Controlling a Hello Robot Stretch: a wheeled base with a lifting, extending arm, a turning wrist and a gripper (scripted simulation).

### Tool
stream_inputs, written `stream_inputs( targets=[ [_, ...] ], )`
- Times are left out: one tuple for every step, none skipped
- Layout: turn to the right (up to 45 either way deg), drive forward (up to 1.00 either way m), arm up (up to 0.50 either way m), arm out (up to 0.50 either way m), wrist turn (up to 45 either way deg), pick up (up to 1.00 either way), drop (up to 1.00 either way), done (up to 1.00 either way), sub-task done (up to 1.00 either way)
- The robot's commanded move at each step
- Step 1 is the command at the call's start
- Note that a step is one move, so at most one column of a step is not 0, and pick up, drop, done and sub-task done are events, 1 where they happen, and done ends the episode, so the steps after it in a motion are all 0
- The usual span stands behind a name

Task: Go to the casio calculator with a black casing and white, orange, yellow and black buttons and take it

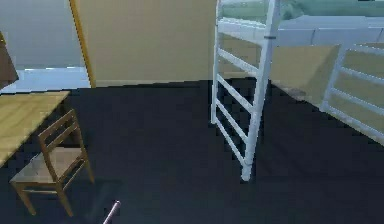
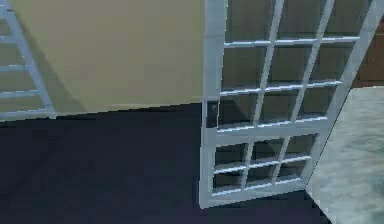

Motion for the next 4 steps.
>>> stream_inputs(
  targets=[
    [0.0,0.80,0.00,0.00,0.0,0.00,0.00,0.00,0.00],
    [-9.0,0.00,0.00,0.00,0.0,0.00,0.00,0.00,0.00],
    [0.0,0.60,0.00,0.00,0.0,0.00,0.00,0.00,0.00],
    [-33.0,0.00,0.00,0.00,0.0,0.00,0.00,0.00,0.00]
  ],
)
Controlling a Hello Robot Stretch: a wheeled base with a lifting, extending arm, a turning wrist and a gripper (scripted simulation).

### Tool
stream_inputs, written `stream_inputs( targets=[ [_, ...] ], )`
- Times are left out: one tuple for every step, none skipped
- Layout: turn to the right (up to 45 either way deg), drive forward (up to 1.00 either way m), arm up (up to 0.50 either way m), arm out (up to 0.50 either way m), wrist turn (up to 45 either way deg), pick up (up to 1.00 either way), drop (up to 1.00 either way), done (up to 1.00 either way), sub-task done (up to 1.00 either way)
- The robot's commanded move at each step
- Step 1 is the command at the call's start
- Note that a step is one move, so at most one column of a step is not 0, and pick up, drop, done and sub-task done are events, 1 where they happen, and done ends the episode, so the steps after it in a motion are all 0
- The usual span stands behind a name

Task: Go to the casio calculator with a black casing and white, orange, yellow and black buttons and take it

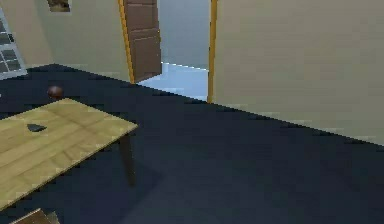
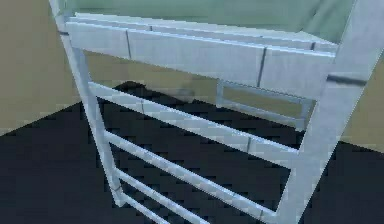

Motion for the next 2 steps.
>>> stream_inputs(
  targets=[
    [0.0,1.00,0.00,0.00,0.0,0.00,0.00,0.00,0.00],
    [0.0,0.60,0.00,0.00,0.0,0.00,0.00,0.00,0.00]
  ],
)
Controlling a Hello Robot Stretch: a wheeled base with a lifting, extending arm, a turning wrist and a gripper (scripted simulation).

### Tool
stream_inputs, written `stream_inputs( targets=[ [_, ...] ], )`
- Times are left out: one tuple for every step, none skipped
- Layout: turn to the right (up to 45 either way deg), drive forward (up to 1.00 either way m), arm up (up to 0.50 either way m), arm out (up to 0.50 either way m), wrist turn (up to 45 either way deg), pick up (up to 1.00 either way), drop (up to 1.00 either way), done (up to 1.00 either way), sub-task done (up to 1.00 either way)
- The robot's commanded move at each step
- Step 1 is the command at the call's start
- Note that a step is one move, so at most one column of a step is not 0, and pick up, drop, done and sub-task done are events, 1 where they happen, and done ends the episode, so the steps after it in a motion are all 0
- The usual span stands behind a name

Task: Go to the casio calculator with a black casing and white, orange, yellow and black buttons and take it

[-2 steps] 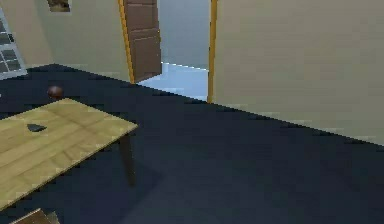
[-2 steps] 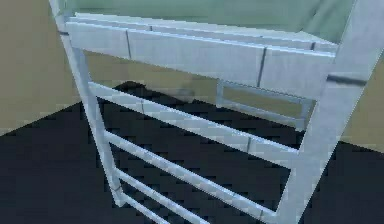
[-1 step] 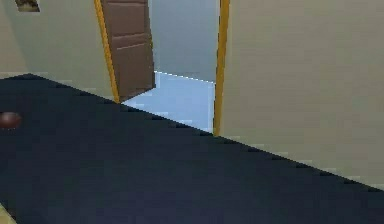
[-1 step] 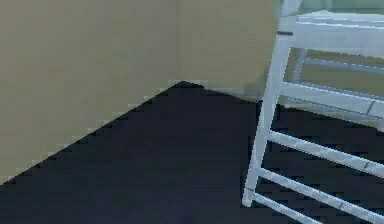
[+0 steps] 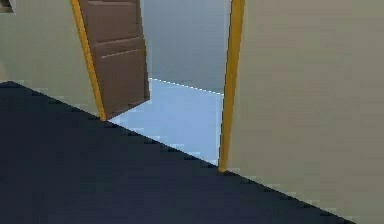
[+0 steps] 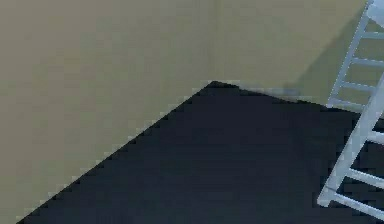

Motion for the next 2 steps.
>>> stream_inputs(
  targets=[
    [-45.0,0.00,0.00,0.00,0.0,0.00,0.00,0.00,0.00],
    [-12.0,0.00,0.00,0.00,0.0,0.00,0.00,0.00,0.00]
  ],
)
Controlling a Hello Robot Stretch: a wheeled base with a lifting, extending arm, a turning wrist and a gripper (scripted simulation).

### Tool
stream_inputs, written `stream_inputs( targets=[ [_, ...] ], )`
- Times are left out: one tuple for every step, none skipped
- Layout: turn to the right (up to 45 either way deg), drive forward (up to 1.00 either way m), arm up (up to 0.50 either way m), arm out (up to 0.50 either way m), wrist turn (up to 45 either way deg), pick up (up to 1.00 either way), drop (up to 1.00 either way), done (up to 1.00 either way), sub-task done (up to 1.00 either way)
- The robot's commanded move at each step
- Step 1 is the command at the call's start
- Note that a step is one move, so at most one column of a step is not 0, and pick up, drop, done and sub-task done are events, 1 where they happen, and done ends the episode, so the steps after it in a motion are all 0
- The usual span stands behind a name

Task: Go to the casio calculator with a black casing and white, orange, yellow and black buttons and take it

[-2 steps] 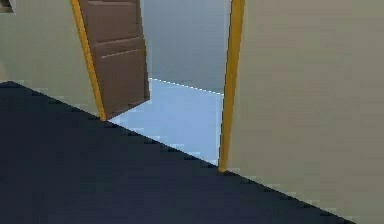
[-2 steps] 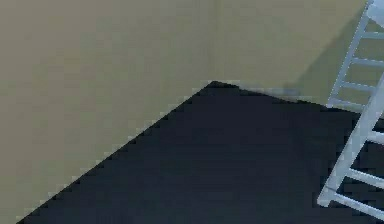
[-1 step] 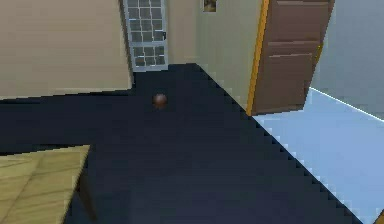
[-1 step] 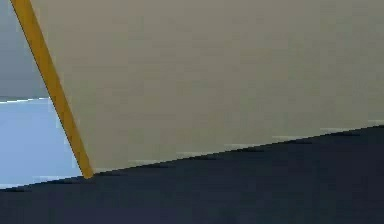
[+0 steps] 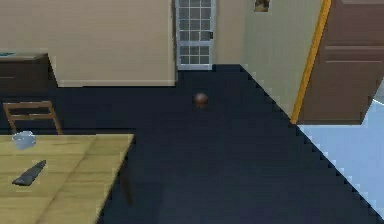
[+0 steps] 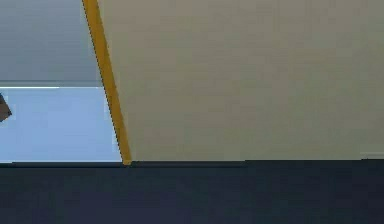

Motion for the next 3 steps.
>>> stream_inputs(
  targets=[
    [0.0,1.00,0.00,0.00,0.0,0.00,0.00,0.00,0.00],
    [0.0,0.45,0.00,0.00,0.0,0.00,0.00,0.00,0.00],
    [-45.0,0.00,0.00,0.00,0.0,0.00,0.00,0.00,0.00]
  ],
)
